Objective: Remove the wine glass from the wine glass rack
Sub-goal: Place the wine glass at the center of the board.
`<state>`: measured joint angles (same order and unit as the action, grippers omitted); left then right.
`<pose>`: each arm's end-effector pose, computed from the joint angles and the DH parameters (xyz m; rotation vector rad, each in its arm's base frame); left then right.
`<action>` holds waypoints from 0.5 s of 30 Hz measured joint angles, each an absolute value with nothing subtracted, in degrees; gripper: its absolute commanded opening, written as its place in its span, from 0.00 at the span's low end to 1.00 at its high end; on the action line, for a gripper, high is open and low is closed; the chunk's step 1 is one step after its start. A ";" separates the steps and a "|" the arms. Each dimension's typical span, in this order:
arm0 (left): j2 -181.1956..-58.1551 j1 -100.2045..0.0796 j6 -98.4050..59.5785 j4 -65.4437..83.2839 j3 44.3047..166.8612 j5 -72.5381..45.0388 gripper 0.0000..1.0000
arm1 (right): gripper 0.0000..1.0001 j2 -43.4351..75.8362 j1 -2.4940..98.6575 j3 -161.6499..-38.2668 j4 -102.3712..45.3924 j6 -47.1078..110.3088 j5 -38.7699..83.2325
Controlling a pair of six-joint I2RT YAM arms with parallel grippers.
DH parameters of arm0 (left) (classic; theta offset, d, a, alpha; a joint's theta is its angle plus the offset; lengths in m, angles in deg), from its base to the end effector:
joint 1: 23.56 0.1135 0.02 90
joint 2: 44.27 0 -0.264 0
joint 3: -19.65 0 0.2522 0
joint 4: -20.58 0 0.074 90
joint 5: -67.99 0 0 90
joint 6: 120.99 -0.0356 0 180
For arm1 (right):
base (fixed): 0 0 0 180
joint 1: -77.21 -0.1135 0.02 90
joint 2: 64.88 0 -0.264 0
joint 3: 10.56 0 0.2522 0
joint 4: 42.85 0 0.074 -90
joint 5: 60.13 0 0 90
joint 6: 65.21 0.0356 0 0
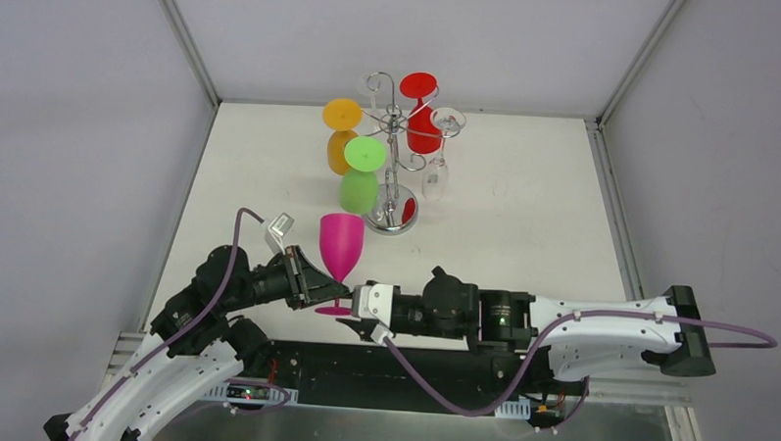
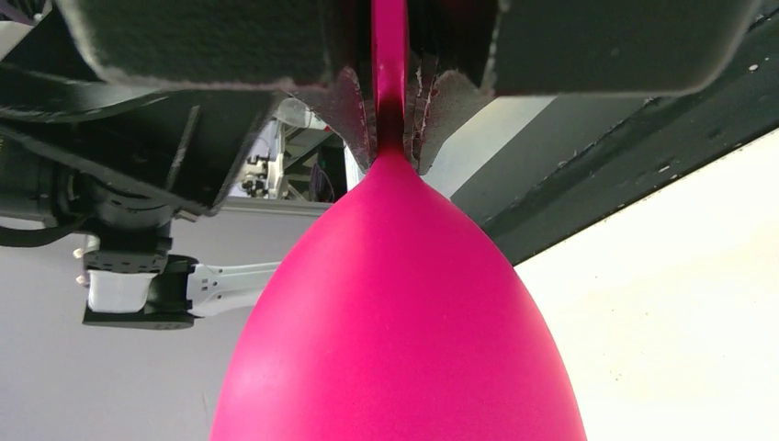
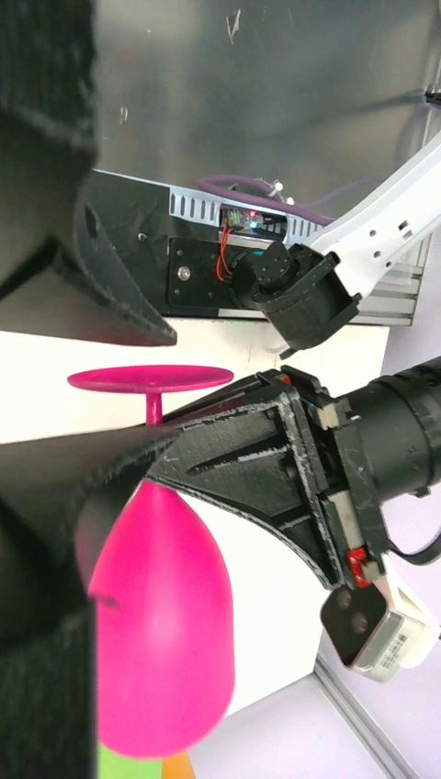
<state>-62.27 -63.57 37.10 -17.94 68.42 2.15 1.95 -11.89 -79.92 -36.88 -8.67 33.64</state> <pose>0.0604 -0.0697 0.3097 -0.1230 2.0366 -1.6696 0.0067 0.2773 0.3608 -1.4440 0.8504 0.6874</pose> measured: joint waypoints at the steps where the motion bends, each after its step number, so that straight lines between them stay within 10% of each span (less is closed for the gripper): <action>1: -62.64 -63.57 36.80 -17.78 68.42 2.46 0.00 | 0.47 1.47 -11.91 -79.92 -36.77 -8.45 33.62; 15: -69.85 -63.57 27.59 -17.41 68.96 12.73 0.00 | 0.61 -10.01 -11.91 -80.35 -25.10 2.90 36.13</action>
